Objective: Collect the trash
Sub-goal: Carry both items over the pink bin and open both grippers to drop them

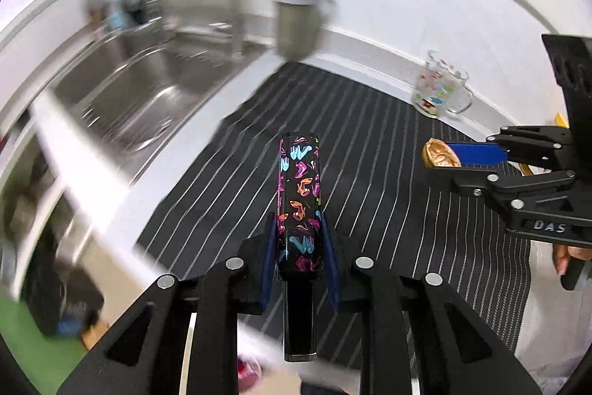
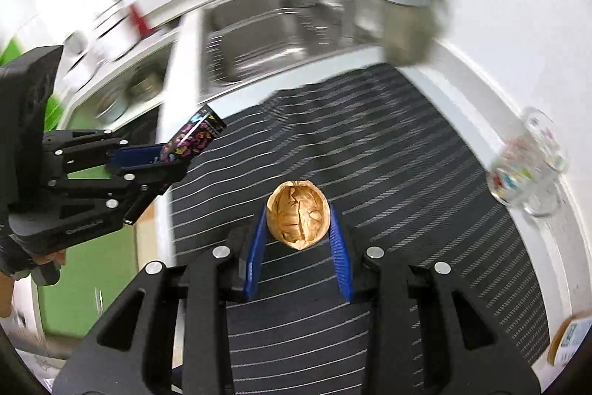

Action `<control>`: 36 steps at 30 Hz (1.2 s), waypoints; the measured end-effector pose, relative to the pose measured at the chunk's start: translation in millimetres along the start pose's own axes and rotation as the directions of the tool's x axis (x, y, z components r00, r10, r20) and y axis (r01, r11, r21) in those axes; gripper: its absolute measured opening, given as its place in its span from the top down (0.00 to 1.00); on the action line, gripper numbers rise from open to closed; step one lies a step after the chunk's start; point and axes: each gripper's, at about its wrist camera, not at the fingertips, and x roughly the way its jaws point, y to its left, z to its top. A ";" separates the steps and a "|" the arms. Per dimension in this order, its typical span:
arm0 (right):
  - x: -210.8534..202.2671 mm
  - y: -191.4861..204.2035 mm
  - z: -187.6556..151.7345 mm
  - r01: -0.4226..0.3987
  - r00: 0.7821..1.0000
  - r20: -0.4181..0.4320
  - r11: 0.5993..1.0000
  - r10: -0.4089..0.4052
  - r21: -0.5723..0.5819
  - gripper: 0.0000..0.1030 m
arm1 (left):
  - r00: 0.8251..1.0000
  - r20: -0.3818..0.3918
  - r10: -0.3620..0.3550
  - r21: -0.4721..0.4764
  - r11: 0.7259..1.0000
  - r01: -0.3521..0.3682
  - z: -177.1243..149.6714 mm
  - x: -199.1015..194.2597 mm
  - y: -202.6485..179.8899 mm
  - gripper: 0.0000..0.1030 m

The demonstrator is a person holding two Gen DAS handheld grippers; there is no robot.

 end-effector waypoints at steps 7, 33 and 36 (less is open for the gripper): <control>3.6 102.8 -13.7 -0.155 0.988 -0.027 0.972 0.153 -0.176 0.68 | 0.991 0.015 0.136 -0.199 0.971 -0.130 -87.0 -74.4 36.4 0.78; 280.3 287.3 -169.1 -0.284 0.943 -0.258 0.910 0.209 -0.301 0.68 | 0.979 -0.144 0.147 -0.510 0.836 -0.201 -404.7 70.3 206.2 0.78; 309.1 281.1 -187.9 -0.286 0.940 -0.274 0.911 0.205 -0.297 0.68 | 0.980 -0.142 0.142 -0.519 0.832 -0.196 -425.9 98.4 212.5 0.77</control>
